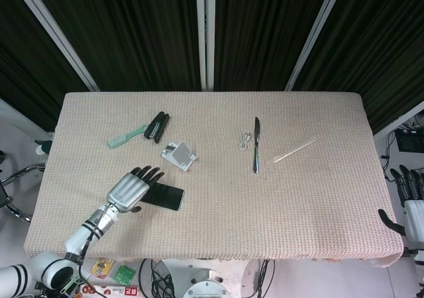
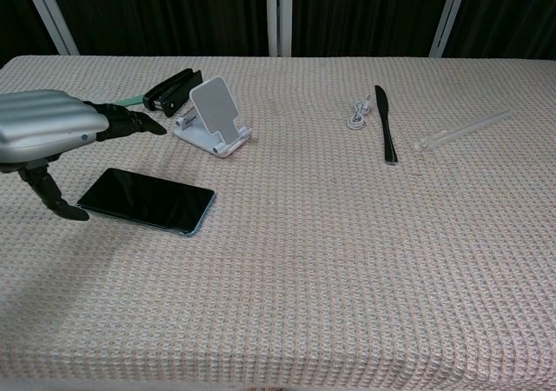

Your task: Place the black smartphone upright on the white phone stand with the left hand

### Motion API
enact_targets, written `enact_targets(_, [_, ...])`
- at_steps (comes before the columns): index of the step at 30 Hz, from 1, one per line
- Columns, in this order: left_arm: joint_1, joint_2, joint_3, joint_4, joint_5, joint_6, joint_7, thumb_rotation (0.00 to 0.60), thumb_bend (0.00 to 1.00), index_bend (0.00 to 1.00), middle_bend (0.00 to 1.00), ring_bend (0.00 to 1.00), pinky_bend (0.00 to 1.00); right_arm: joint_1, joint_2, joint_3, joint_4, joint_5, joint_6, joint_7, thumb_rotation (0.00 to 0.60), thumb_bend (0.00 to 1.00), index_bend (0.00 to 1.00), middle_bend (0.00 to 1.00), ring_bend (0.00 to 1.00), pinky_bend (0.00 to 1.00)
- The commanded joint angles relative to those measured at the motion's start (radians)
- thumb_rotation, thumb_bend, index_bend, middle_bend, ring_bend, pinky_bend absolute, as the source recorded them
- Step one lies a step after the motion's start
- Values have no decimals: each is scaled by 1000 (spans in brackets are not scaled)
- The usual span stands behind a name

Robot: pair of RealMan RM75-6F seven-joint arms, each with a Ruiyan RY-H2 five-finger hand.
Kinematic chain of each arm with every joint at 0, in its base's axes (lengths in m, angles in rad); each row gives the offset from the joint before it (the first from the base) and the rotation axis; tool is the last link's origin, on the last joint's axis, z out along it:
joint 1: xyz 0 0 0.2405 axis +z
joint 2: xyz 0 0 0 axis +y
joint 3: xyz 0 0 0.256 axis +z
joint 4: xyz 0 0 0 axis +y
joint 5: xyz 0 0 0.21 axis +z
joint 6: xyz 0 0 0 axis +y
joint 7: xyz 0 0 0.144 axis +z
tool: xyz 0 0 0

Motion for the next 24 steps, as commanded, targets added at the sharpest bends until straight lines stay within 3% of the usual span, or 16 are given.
enact_targets(1, [-17,-12,7,12,-20,-20,17,600,6,42,66,78,227,1,-3,2,2,-5,5,1,600,157,0,0,0,0])
enact_targets(13, [-76,-58,5,26,-219,-91,76,600,25,116,67,77,227,-2,-9,2,4,-12,8,3,600,155,0,0,0,0])
enact_targets(24, [-115,-57,4,5,-264,-103,12,600,72,127,75,77,227,-9,-8,2,12,-5,6,8,600,157,0,0,0,0])
